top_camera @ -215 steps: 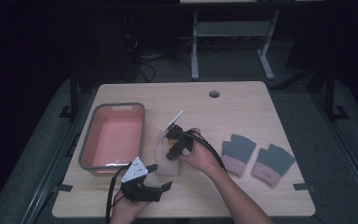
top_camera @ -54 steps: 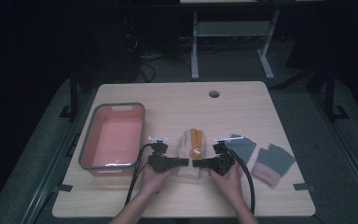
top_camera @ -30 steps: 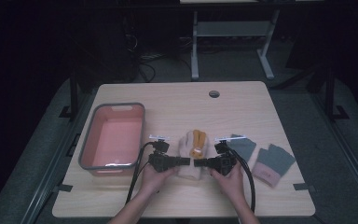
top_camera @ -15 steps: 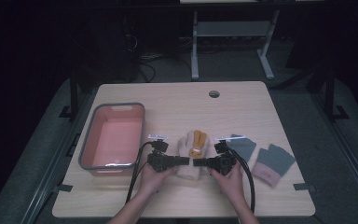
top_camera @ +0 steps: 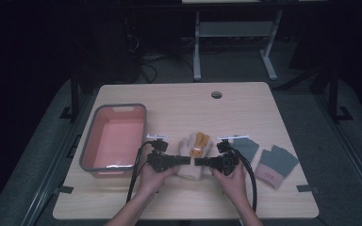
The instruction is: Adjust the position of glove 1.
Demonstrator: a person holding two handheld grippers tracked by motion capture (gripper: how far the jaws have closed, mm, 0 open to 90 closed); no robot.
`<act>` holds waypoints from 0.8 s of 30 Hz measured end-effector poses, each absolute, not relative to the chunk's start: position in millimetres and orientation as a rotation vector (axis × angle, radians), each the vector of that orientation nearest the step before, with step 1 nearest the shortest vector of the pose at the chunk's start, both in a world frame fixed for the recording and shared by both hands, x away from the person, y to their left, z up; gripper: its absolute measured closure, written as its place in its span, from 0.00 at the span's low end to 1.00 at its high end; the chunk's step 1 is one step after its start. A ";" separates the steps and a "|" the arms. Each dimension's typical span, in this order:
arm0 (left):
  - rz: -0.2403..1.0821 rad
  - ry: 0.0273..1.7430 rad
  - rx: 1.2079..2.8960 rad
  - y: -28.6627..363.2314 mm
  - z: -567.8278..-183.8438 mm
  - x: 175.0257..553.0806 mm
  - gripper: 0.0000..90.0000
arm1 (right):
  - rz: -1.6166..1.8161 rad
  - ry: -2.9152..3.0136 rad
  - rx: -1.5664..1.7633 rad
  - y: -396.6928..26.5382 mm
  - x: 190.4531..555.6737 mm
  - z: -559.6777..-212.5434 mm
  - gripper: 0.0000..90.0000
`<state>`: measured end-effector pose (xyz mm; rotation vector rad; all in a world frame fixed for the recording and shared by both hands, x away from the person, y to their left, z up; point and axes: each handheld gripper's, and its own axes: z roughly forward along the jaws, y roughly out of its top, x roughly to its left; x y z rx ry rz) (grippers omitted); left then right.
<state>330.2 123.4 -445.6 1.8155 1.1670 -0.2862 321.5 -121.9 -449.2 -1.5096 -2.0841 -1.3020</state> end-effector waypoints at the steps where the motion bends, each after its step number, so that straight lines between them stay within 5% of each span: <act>1: -0.277 1.158 1.814 123.5 -442.3 330.6 0.78 | -1.314 -2.081 -1.508 -122.3 321.5 -446.2 0.89; 24: -0.264 1.114 1.771 133.6 -416.2 334.5 0.78 | -1.345 -2.121 -1.467 -116.5 326.8 -414.4 0.90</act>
